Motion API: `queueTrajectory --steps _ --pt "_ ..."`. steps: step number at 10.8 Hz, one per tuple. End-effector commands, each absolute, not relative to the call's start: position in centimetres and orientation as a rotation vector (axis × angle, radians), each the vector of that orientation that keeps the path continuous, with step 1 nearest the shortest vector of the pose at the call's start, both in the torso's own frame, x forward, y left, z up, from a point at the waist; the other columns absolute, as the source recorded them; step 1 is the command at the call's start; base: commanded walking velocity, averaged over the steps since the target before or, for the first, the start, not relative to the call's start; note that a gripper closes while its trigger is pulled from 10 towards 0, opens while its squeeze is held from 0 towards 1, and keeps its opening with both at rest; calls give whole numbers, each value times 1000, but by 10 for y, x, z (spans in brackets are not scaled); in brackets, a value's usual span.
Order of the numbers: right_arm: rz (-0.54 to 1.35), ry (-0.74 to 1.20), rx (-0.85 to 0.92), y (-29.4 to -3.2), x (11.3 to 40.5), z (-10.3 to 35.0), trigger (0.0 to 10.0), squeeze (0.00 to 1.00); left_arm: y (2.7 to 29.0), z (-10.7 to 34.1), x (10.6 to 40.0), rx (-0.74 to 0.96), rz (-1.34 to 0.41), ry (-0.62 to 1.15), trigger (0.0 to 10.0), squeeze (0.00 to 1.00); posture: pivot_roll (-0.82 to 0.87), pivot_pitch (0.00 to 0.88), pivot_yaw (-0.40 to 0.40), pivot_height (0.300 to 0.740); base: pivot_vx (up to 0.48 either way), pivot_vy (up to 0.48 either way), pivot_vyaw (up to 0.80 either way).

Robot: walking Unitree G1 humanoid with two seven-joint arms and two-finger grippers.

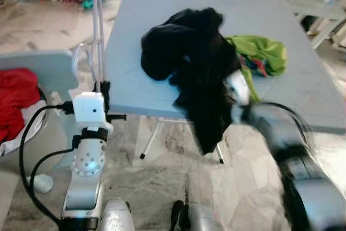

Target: Hang hanger

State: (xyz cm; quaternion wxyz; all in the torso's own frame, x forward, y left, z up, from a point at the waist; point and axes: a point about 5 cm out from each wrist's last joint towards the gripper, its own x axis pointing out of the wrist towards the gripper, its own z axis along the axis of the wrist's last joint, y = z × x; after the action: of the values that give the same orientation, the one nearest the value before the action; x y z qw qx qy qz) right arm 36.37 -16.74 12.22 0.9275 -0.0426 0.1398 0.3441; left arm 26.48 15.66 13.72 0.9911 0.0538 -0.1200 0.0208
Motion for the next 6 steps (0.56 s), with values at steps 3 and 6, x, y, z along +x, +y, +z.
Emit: queueTrajectory --steps 3,6 --pt "195 280 -137 -200 387 138 10000 1000 156 139 263 105 59 -252 10000 0 135 167 -119 740 0 0 0" --pt "-44 102 -53 -196 406 179 10000 1000 155 139 264 101 65 -254 10000 0 136 163 -124 740 0 0 0"
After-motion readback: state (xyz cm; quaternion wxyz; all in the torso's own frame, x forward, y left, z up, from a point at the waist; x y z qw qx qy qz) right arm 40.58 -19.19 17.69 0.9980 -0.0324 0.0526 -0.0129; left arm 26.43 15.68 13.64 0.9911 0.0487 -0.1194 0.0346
